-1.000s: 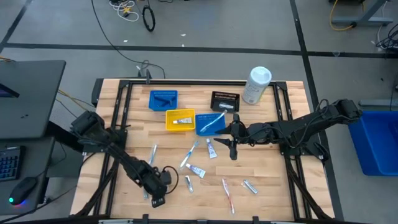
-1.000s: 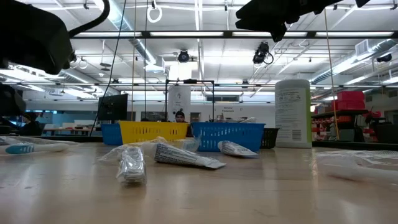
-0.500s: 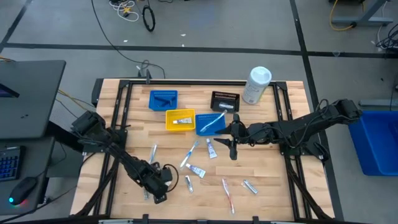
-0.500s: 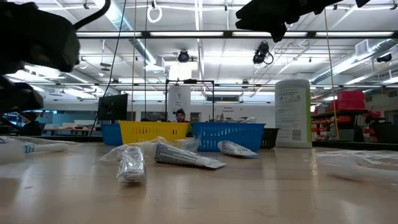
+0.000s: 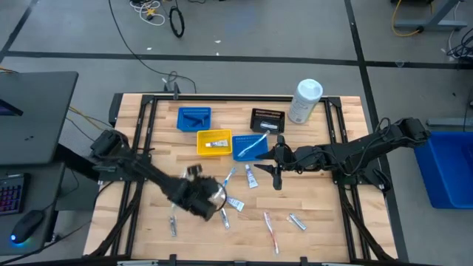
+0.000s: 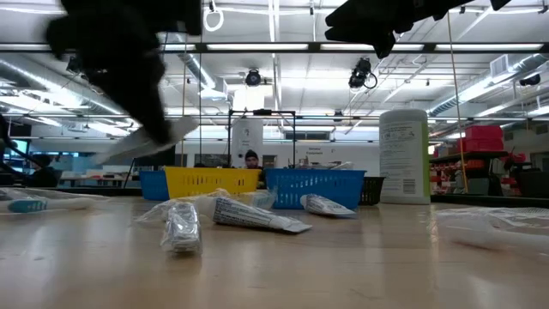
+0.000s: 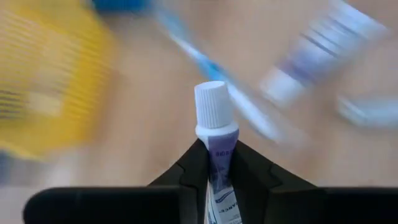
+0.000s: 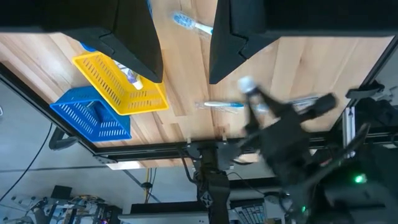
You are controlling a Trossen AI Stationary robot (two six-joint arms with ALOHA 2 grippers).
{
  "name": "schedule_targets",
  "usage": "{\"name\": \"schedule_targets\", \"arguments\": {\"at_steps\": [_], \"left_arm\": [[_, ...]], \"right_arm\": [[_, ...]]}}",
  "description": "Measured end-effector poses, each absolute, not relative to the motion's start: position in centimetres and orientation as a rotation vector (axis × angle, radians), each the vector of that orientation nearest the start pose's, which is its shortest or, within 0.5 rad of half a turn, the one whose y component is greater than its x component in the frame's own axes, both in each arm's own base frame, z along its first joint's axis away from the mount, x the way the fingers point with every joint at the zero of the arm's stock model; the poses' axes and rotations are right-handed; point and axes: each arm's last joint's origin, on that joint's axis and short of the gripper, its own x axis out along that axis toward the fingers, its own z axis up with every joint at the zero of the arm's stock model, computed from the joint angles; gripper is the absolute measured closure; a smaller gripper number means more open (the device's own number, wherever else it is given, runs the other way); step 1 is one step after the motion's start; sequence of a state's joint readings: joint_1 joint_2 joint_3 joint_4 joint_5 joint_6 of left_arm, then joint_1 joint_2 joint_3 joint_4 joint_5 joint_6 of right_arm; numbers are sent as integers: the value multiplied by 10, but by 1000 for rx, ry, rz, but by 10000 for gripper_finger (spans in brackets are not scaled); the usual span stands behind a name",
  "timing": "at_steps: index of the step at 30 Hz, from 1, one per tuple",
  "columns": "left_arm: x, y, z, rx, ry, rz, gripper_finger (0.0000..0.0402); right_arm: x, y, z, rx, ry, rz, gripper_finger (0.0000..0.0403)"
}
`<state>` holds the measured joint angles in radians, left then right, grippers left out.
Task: Pick & Place Travel size toiletries
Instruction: Put the toothpaste into the yellow basket
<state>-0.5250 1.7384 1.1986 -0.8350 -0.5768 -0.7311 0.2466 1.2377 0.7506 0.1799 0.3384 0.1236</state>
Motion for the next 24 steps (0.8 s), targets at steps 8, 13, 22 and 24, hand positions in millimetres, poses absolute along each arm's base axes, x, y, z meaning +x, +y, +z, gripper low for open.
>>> {"name": "schedule_targets", "arguments": {"at_steps": [8, 13, 22, 24], "left_arm": [[332, -79, 244, 243, 1004, 574, 329], [343, -28, 241, 211, 1095, 524, 327], [332, 31, 214, 158, 1280, 476, 316], [329, 37, 211, 150, 1295, 487, 305]], "right_arm": [[263, 56, 263, 35, 286, -109, 263], [263, 56, 263, 35, 286, -109, 265], [263, 56, 263, 34, 288, -109, 265], [263, 56, 263, 34, 288, -109, 263]]}}
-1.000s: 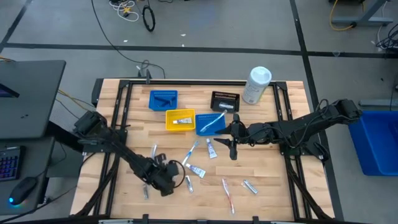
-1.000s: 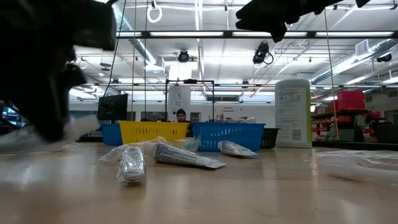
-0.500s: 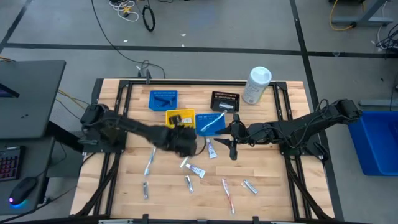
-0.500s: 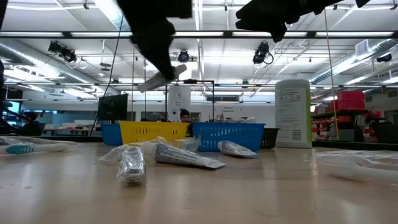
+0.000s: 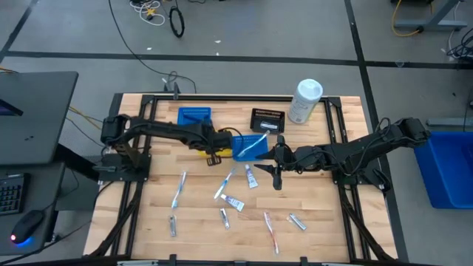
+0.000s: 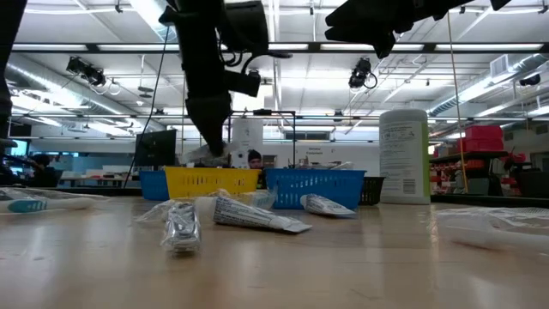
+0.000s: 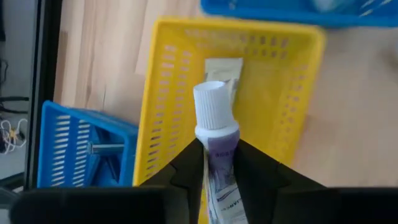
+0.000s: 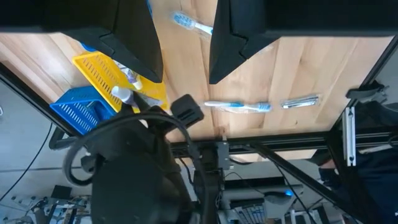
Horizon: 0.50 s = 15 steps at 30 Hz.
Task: Pick & Place Travel size toiletries
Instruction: Put the toothpaste into the yellow basket, then put the blue toothbrush into the right blue basket
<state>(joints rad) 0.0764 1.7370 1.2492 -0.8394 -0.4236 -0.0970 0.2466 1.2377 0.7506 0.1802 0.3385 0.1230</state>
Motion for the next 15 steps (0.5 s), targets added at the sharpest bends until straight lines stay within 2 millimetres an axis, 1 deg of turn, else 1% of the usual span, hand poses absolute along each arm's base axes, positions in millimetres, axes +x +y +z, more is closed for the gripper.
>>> {"name": "schedule_targets", "arguments": {"at_steps": [4, 9, 13, 15], "left_arm": [[328, 43, 205, 133, 1286, 495, 278], [329, 43, 201, 94, 1261, 499, 248], [331, 40, 205, 32, 1240, 510, 239], [333, 34, 208, -30, 1232, 457, 239]], "right_arm": [[263, 56, 263, 26, 288, -108, 264], [263, 56, 263, 26, 289, -108, 264], [263, 56, 262, 25, 293, -108, 264], [263, 56, 262, 24, 294, -108, 265]]}}
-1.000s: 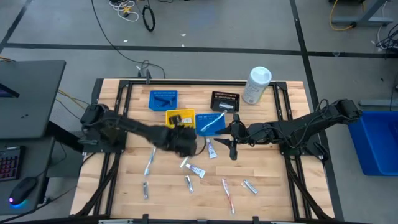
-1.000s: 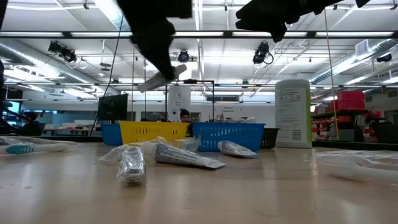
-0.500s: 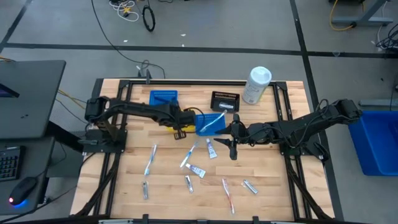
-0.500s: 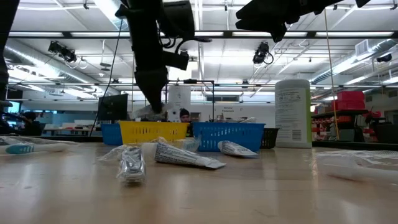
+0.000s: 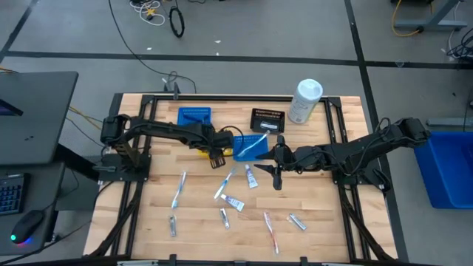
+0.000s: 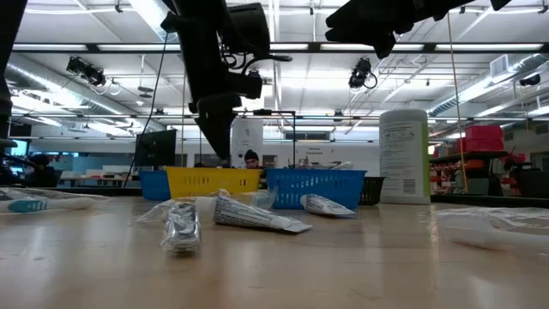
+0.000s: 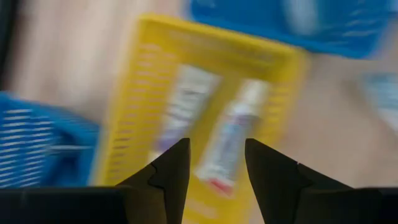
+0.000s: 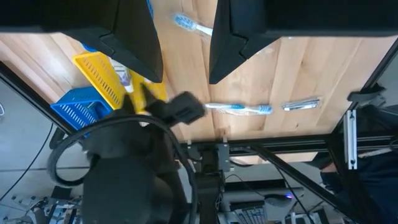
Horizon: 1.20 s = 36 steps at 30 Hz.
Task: Pick & Place Travel size toiletries
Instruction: Put the blue toothbrush into the right blue basket
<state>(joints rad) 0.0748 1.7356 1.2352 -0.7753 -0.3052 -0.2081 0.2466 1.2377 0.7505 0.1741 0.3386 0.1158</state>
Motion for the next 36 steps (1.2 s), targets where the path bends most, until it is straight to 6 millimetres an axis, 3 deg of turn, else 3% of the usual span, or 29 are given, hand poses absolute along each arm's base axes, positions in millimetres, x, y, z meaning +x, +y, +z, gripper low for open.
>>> {"name": "schedule_targets", "arguments": {"at_steps": [8, 17, 24, 30, 36], "left_arm": [[344, -17, 217, -196, 1158, 264, 238], [353, -69, 208, -248, 1053, 272, 239], [359, -79, 186, -296, 1056, 362, 235], [359, -74, 158, -365, 1153, 502, 235], [367, -75, 134, -387, 1192, 490, 235]], "right_arm": [[263, 56, 261, 22, 301, -109, 264], [263, 56, 261, 20, 307, -110, 263], [263, 56, 260, 19, 311, -109, 263], [267, 57, 256, 19, 313, -110, 265], [270, 57, 251, 12, 333, -114, 263]]}}
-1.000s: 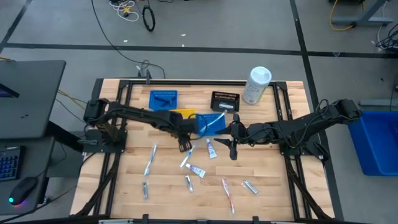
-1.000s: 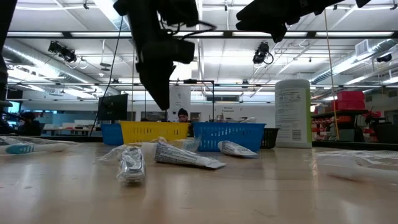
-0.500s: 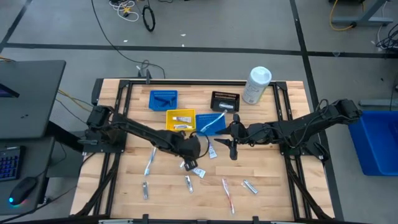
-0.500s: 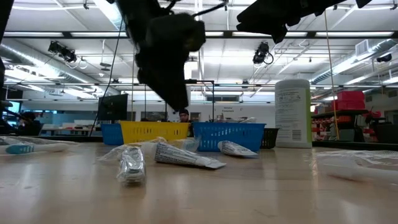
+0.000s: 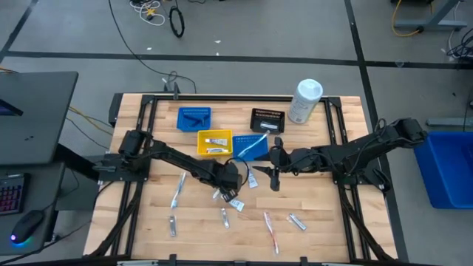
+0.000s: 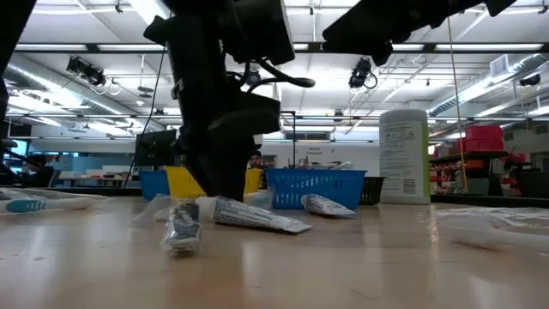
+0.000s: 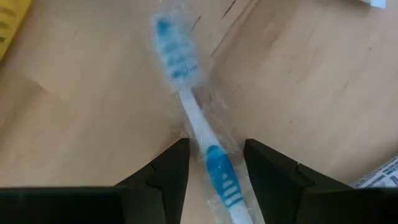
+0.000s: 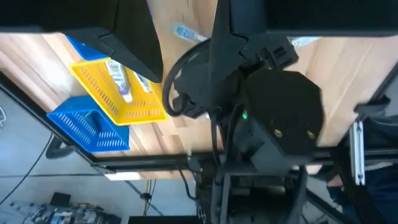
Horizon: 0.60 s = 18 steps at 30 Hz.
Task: Pick & Place Travel size toiletries
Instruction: Put the blue toothbrush into the right blue basket
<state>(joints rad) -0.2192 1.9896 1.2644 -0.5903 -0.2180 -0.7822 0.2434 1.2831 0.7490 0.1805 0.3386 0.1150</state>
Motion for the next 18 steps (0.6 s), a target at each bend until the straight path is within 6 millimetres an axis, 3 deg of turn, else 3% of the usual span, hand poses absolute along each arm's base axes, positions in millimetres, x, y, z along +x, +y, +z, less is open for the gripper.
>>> {"name": "schedule_targets", "arguments": {"at_steps": [8, 18], "left_arm": [[367, -75, 137, -354, 1190, 462, 244], [377, -78, 154, -324, 1170, 383, 376]], "right_arm": [[272, 55, 249, 12, 340, -123, 263], [272, 55, 248, 9, 348, -125, 263]]}}
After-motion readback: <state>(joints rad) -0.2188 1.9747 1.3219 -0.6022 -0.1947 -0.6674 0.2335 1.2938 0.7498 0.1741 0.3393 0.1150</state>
